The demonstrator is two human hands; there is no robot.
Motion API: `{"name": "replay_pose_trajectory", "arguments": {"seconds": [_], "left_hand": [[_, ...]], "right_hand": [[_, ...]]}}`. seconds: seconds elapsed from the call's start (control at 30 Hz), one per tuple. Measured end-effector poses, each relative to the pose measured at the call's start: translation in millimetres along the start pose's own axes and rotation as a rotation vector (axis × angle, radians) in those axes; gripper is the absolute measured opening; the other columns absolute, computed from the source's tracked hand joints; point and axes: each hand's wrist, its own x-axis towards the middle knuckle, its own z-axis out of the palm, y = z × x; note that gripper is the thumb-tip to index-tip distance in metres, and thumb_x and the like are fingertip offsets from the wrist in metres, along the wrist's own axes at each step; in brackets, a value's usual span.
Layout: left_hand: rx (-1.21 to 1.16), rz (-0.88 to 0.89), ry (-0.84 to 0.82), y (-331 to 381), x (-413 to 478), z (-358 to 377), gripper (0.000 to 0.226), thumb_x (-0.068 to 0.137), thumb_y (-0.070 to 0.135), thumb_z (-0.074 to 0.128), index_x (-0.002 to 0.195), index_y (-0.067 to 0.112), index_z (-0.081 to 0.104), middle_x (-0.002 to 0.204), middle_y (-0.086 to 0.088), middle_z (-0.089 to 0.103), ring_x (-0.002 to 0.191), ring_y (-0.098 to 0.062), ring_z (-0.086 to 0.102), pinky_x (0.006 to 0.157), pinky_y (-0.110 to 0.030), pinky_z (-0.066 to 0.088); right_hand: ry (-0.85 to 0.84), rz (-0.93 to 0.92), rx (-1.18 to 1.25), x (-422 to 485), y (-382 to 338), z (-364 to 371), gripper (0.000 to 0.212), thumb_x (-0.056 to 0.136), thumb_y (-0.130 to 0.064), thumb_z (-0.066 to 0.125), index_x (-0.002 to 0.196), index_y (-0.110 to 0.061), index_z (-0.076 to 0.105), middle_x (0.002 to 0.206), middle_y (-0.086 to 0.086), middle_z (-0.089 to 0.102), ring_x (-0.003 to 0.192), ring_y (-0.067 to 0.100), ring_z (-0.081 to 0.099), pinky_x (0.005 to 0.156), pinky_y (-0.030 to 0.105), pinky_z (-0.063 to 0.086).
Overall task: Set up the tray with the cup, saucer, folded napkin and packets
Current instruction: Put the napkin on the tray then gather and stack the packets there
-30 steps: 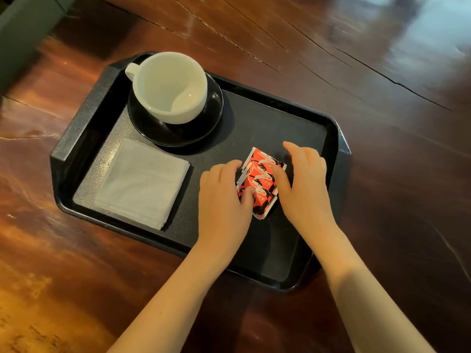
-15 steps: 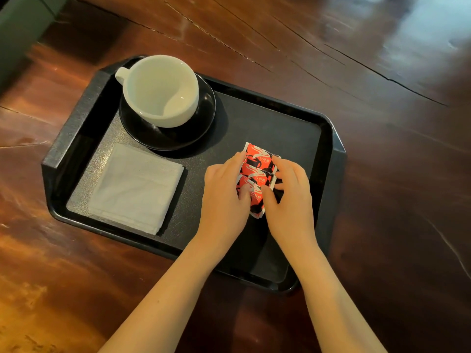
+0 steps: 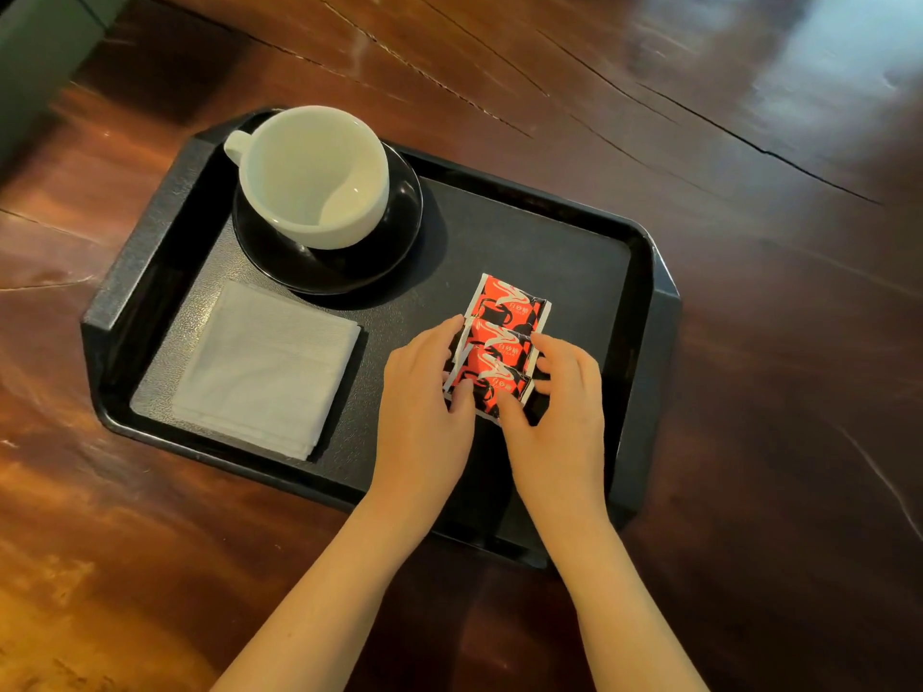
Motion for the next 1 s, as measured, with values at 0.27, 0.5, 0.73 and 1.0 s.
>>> {"name": "replay_pose_trajectory", "arguments": {"seconds": [0.27,0.5,0.73,1.0], "left_hand": [[-0.019,-0.029,-0.021,-1.1,8.8,-1.8,0.053,0.090,0.009,0.056,0.138,0.024,0.041,0.128,0.004,0.055,0.114,-0.007,0.048,0.076,-0.006,0.037],[0.009,-0.006,-0.011,-9.0,0.9,-5.9,0.053,0.089,0.011,0.058,0.138,0.024,0.042,0.127,0.002,0.054,0.106,0.001,0.045,0.076,0.000,0.037],[0.013,0.014,-0.014,-10.7,-7.0,-9.2,0.054,0.087,0.008,0.059,0.137,0.022,0.043,0.125,0.005,0.055,0.100,0.000,0.048,0.076,-0.003,0.040],[0.063,0.132,-0.014,-15.4,-4.4,-8.0,0.039,0.086,0.008,0.062,0.123,0.018,0.057,0.120,0.001,0.057,0.104,-0.012,0.052,0.085,-0.016,0.045]], "right_hand": [[0.031,-0.005,0.030,-1.4,-1.8,5.7,0.050,0.081,-0.013,0.070,0.127,-0.020,0.050,0.131,-0.003,0.048,0.121,0.011,0.048,0.101,0.037,0.047],[0.175,0.022,-0.010,-16.9,2.3,4.3,0.048,0.079,-0.019,0.072,0.123,-0.017,0.053,0.115,-0.008,0.052,0.112,0.010,0.048,0.089,0.026,0.046],[0.173,0.069,-0.006,-23.5,-2.2,11.3,0.039,0.081,-0.015,0.069,0.118,-0.018,0.056,0.102,-0.014,0.047,0.096,0.001,0.048,0.074,0.007,0.038],[0.218,0.030,-0.036,-24.0,0.9,18.0,0.031,0.083,-0.012,0.068,0.113,-0.016,0.060,0.104,-0.013,0.048,0.098,0.007,0.052,0.078,0.012,0.042]]}}
